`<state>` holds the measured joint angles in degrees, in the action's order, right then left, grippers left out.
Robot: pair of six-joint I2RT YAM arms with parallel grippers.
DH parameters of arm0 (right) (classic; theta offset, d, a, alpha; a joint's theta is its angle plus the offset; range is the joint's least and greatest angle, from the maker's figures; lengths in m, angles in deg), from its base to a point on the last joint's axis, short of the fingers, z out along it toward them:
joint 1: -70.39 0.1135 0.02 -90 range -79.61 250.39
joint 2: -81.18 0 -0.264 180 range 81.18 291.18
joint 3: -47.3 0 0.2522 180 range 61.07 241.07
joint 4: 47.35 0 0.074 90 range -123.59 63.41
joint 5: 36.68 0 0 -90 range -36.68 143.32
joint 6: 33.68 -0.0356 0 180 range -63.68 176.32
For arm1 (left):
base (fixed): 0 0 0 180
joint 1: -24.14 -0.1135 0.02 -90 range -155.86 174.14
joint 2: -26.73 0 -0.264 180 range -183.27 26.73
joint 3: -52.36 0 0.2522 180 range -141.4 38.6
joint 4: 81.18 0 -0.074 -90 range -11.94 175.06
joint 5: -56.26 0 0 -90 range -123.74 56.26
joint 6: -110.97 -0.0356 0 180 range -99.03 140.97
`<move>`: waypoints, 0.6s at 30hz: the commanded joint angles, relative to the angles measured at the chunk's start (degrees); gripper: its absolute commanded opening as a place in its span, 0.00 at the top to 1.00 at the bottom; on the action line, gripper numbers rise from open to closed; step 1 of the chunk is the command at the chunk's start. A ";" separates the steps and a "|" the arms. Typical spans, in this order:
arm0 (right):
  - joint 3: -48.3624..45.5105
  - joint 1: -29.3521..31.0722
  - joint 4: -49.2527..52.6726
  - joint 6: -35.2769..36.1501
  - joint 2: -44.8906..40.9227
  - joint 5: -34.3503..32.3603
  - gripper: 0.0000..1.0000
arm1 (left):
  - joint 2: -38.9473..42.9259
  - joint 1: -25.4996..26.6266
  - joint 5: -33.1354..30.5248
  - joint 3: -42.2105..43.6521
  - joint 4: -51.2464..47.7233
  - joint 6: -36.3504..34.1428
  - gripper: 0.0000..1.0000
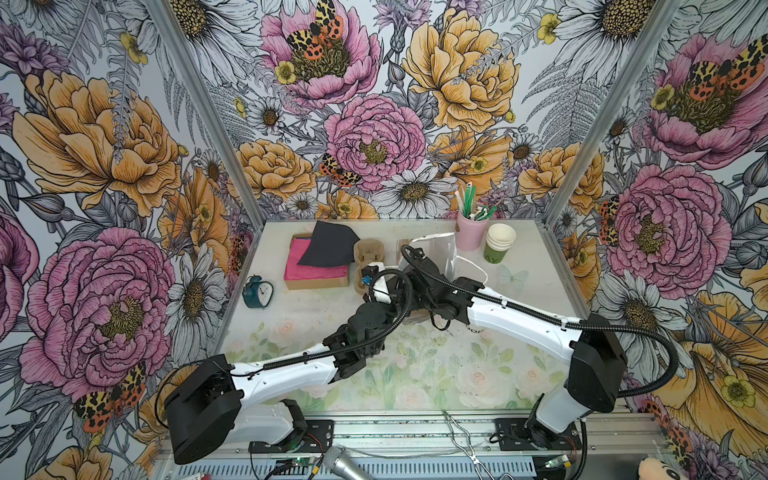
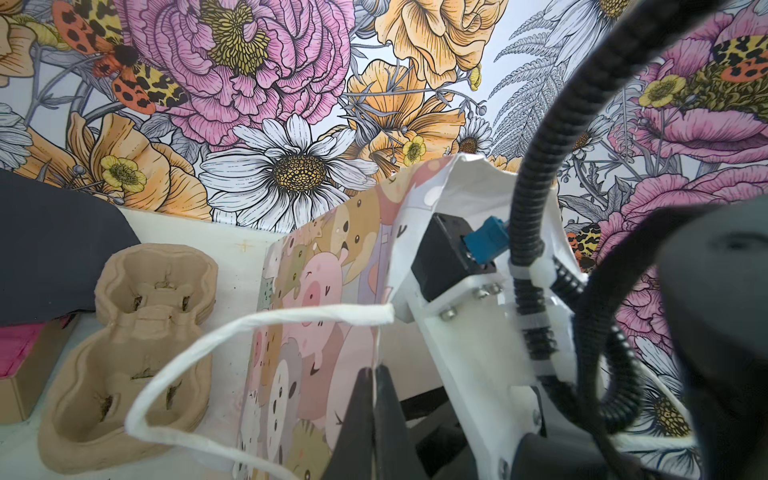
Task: Pack the takeout coffee
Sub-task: 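Lower the pulp carrier into the bag with the right gripper, then push the carrier deeper into the bag with the right gripper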
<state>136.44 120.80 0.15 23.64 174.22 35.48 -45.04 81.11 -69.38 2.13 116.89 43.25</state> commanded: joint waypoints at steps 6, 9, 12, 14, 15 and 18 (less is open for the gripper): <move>1.07 3.06 2.64 -0.87 -5.38 1.38 0.54 | -1.16 1.43 -1.10 1.88 0.02 -0.05 1.00; 1.27 3.31 3.97 -1.88 -7.42 0.93 0.54 | -1.51 1.48 -1.10 1.92 0.32 -0.14 1.00; 1.20 3.56 5.80 -2.36 -8.65 0.71 0.54 | -1.78 1.48 -1.10 1.93 0.50 -0.13 1.00; 1.57 3.66 7.88 -2.73 -8.83 0.53 0.54 | -1.80 1.45 -1.18 1.90 0.62 -0.22 1.00; 1.73 3.74 8.78 -2.97 -8.76 0.39 0.54 | -1.80 1.48 -1.20 1.88 0.68 -0.22 1.00; 1.62 3.87 10.46 -3.38 -8.19 0.32 0.54 | -1.72 1.48 -1.19 2.01 0.99 -0.31 1.00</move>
<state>136.44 123.73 7.45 21.36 167.97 35.63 -45.82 83.02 -70.17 2.83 119.98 43.47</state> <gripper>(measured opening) 0.462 0.045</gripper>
